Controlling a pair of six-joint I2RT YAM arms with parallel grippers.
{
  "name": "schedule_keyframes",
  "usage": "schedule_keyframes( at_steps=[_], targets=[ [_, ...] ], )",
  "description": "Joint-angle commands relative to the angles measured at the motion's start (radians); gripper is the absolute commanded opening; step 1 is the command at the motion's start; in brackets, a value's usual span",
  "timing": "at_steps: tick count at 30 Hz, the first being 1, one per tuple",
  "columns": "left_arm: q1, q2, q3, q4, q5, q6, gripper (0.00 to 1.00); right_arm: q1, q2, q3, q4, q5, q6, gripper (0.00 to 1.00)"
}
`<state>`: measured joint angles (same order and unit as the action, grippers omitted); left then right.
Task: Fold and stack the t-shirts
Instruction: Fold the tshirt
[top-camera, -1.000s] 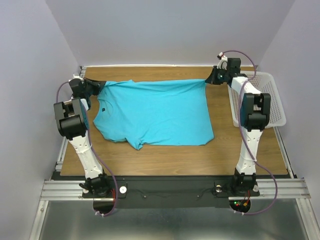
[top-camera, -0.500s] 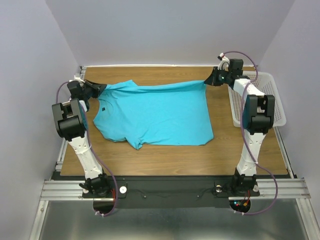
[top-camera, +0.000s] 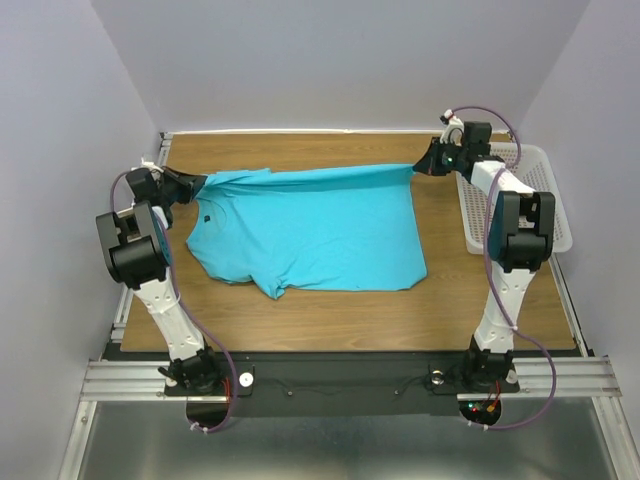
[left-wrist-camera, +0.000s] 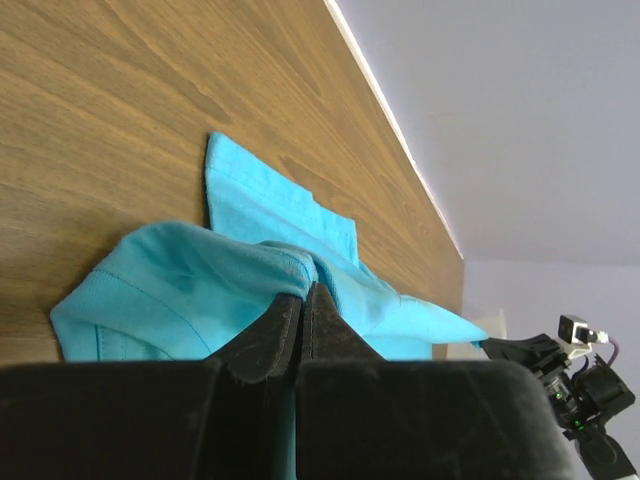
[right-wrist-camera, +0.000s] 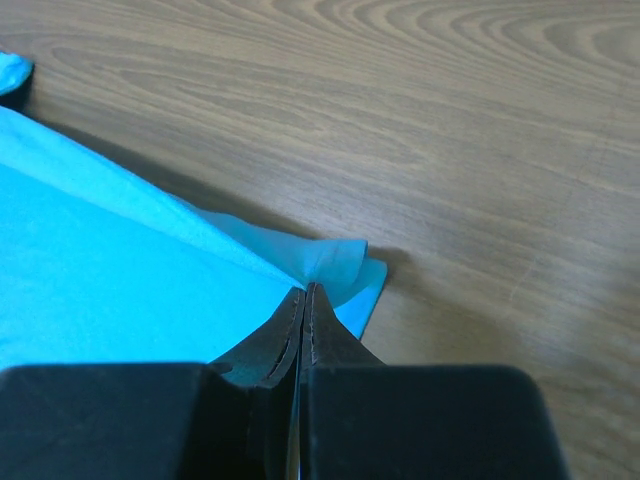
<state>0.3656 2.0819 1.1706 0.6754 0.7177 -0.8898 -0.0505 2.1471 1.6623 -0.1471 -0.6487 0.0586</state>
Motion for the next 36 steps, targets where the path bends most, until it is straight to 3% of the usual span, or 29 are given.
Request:
schedule_keyframes(
  at_steps=[1,36],
  targets=[
    [0.036,-0.086,-0.012,0.023,0.006,0.040,0.00,-0.014,-0.055,-0.019,0.050,0.030,-0.023,0.01],
    [0.049,-0.059,-0.014,-0.172,-0.043,0.210,0.00,-0.015,-0.087,-0.164,0.046,0.052,-0.078,0.01]
  ],
)
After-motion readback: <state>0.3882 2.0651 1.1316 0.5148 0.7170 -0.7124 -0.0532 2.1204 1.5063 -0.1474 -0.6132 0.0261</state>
